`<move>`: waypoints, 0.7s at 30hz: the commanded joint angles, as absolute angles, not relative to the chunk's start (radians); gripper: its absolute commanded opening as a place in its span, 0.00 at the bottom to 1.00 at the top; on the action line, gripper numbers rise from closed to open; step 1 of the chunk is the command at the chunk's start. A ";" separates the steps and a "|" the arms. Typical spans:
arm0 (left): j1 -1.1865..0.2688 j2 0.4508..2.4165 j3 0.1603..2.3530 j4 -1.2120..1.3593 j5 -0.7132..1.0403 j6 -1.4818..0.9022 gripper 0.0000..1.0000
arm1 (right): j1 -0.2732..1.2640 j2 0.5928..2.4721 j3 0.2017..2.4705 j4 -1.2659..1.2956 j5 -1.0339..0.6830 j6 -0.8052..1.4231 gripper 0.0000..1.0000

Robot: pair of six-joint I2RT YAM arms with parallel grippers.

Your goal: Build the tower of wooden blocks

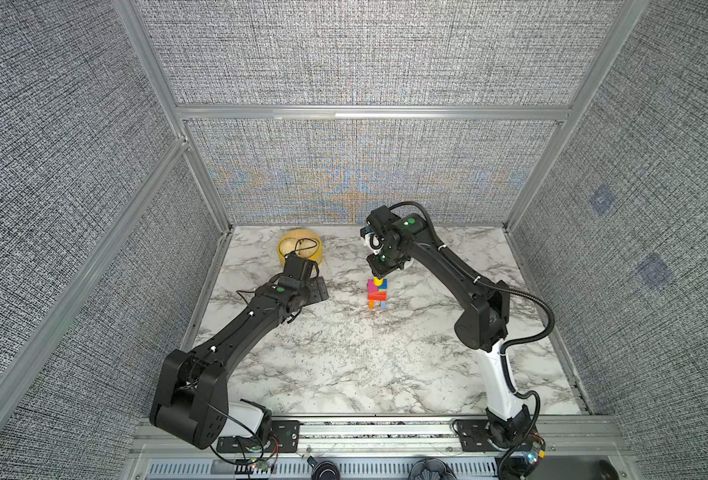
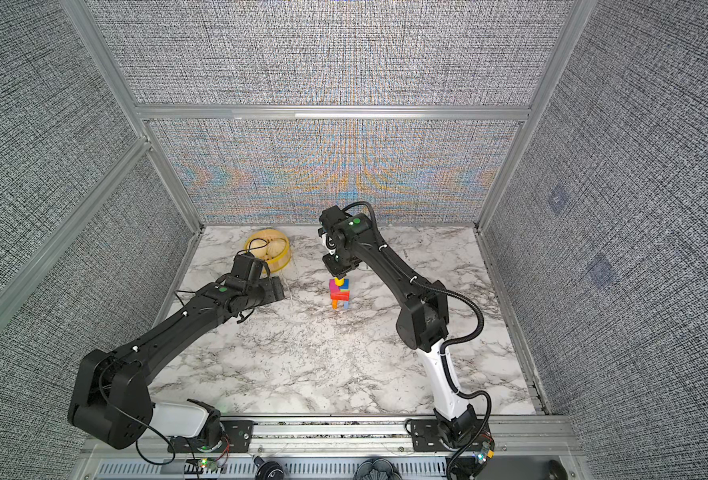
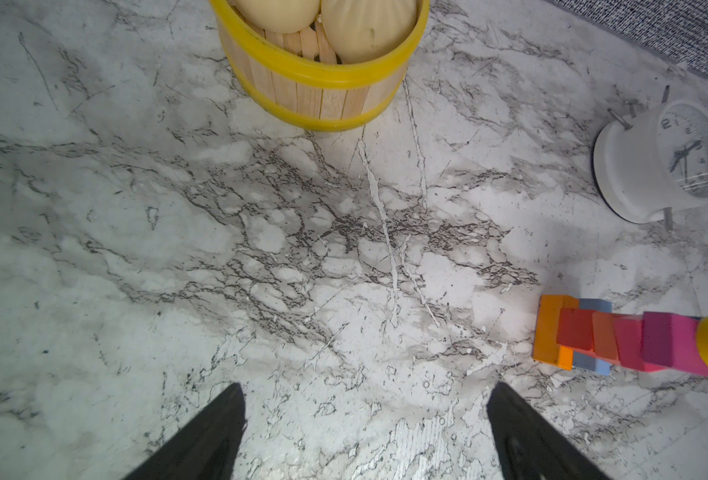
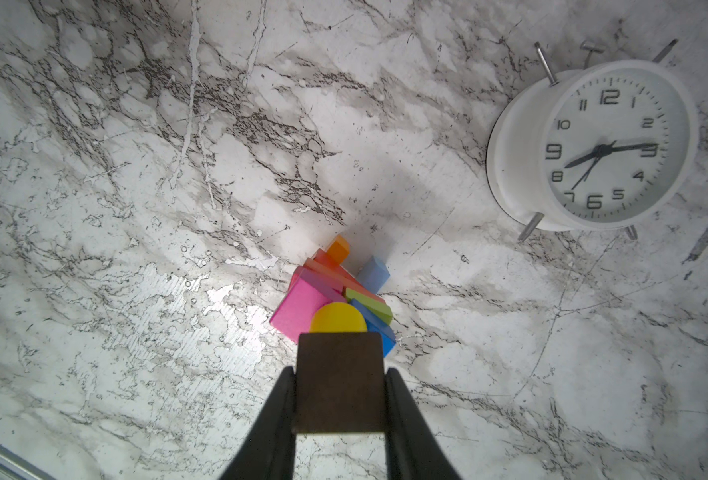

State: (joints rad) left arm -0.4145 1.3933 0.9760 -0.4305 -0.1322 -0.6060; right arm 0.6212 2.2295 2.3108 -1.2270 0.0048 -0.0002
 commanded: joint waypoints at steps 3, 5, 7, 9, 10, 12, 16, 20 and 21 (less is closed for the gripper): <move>-0.411 1.400 0.983 -0.442 -0.144 -0.602 0.92 | 0.621 2.230 2.306 -1.239 0.000 -0.006 0.26; -0.412 1.400 0.983 -0.441 -0.144 -0.601 0.92 | 0.621 2.229 2.301 -1.239 0.001 -0.006 0.26; -0.413 1.399 0.982 -0.440 -0.143 -0.601 0.92 | 0.621 2.230 2.301 -1.240 0.000 -0.006 0.26; -0.412 1.399 0.984 -0.441 -0.143 -0.601 0.92 | 0.621 2.230 2.301 -1.239 0.001 -0.006 0.26; -0.412 1.400 0.984 -0.442 -0.143 -0.601 0.92 | 0.621 2.230 2.301 -1.239 0.000 -0.006 0.26; -0.412 1.400 0.983 -0.442 -0.144 -0.602 0.92 | 0.621 2.230 2.301 -1.239 0.000 -0.006 0.26; -0.412 1.401 0.983 -0.443 -0.147 -0.601 0.92 | 0.621 2.231 2.301 -1.239 0.000 -0.005 0.30; -0.411 1.402 0.981 -0.443 -0.146 -0.601 0.92 | 0.621 2.234 2.301 -1.239 -0.001 -0.006 0.31; -0.413 1.401 0.981 -0.443 -0.146 -0.601 0.92 | 0.621 2.235 2.301 -1.239 0.000 -0.006 0.32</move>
